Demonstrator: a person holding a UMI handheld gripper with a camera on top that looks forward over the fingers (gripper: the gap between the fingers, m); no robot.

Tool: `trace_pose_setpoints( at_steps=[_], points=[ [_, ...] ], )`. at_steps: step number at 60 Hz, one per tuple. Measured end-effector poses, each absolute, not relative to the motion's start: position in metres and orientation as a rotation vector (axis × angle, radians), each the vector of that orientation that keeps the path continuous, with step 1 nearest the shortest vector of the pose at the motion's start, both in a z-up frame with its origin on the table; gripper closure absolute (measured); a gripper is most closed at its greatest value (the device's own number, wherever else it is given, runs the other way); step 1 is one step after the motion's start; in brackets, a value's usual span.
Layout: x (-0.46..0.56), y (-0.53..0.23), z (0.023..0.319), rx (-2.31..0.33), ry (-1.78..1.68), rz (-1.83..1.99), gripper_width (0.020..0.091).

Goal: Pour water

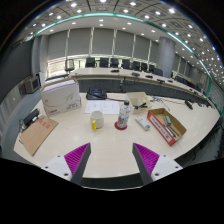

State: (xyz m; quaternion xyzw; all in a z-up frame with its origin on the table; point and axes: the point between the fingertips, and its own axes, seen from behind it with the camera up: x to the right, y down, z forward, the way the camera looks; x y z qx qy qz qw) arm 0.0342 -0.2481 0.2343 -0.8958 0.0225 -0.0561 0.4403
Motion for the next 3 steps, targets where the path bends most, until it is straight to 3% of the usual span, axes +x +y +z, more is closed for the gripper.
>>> trace_pose_setpoints(
  at_steps=[3],
  points=[
    [0.0323,-0.2501,0.2334,-2.227,0.053,-0.127,0.0244]
  ],
)
